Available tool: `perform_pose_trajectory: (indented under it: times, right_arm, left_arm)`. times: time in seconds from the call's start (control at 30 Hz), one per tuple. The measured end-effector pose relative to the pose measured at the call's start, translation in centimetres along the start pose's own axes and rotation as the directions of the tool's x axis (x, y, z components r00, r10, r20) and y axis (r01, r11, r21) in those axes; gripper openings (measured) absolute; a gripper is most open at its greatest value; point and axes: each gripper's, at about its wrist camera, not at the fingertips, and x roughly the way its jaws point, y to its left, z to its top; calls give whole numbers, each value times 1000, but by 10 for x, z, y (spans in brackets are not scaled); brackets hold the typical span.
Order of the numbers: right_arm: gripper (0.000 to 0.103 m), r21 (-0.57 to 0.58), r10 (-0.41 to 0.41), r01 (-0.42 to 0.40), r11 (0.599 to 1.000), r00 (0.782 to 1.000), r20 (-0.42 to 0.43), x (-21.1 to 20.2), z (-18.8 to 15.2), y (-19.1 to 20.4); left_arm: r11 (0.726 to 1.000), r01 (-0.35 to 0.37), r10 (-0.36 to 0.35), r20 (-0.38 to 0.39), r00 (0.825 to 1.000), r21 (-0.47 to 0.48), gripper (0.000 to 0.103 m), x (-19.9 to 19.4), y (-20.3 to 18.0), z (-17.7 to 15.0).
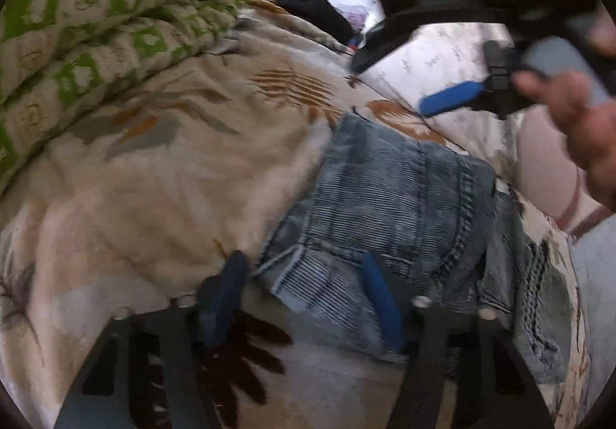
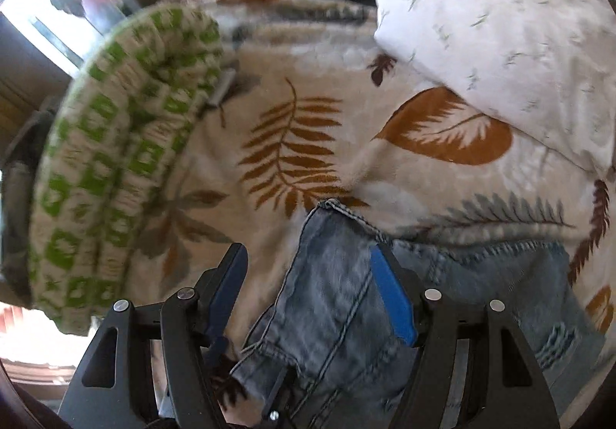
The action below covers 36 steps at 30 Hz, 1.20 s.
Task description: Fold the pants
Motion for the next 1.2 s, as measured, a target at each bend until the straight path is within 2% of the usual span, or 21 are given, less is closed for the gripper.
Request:
perform_pose_trajectory:
  times: [0.07, 0.1, 0.2, 0.33, 0.43, 0.47, 0.5, 0.57, 0.63, 0.67, 0.7, 0.73, 0.9, 1.0, 1.2]
  right_arm:
    - [66, -9, -36, 35, 999, 999, -30, 13, 6, 0]
    - [66, -15, -50, 50, 999, 998, -44, 21, 10, 0]
    - [66, -25, -72, 70, 997, 995, -70, 35, 17, 2]
    - [66, -79, -144, 135, 988, 983, -116, 57, 23, 12]
    - [66, -126, -221, 202, 971, 962, -158, 78, 22, 13]
    - [64, -135, -232, 210, 968, 958, -168, 83, 21, 12]
    - [53, -156, -250, 223, 962, 951, -181, 88, 18, 12]
    - [44, -180, -261, 228, 957, 947, -185, 90, 13, 11]
    - [19, -186, -242, 209, 960, 954, -175, 83, 10, 10]
    - [13, -184, -243, 211, 960, 955, -168, 77, 8, 9]
    - [13, -189, -267, 236, 953, 951, -156, 70, 7, 6]
    - [12, -183, -257, 228, 956, 954, -152, 65, 5, 3]
    - [11, -124, -161, 152, 981, 984, -71, 16, -3, -15]
    - [11, -95, -131, 130, 987, 991, -8, -20, -13, -31]
    - [11, -24, -82, 85, 996, 990, 112, -83, -34, -56]
  left_arm:
    - [1000, 6, -6, -2, 1000, -2, 55, 1, 0, 0]
    - [1000, 25, -25, -7, 1000, -6, 48, 1, 0, 0]
    - [998, 68, -68, -18, 997, -12, 38, 4, 0, 1]
    - [993, 116, -116, -25, 993, -21, 32, 3, 1, 1]
    - [989, 144, -145, -26, 989, -30, 28, 3, 1, 1]
    - [989, 149, -149, -26, 988, -27, 25, 3, 0, 1]
    - [988, 152, -152, -25, 988, -22, 23, 2, -1, 1]
    - [987, 162, -162, -19, 987, -13, 21, 0, -4, 2]
    - [983, 182, -182, -7, 983, -6, 21, -3, -6, 2]
    - [982, 189, -189, -1, 982, -4, 20, -4, -7, 2]
    - [980, 198, -198, 7, 980, 0, 20, -7, -8, 2]
    - [979, 203, -204, 18, 979, 9, 20, -10, -9, 2]
    - [973, 225, -229, 74, 971, 49, 20, -24, -18, 8]
    - [967, 236, -247, 114, 962, 96, 20, -37, -31, 8]
    - [939, 266, -305, 170, 937, 219, 20, -67, -71, 2]
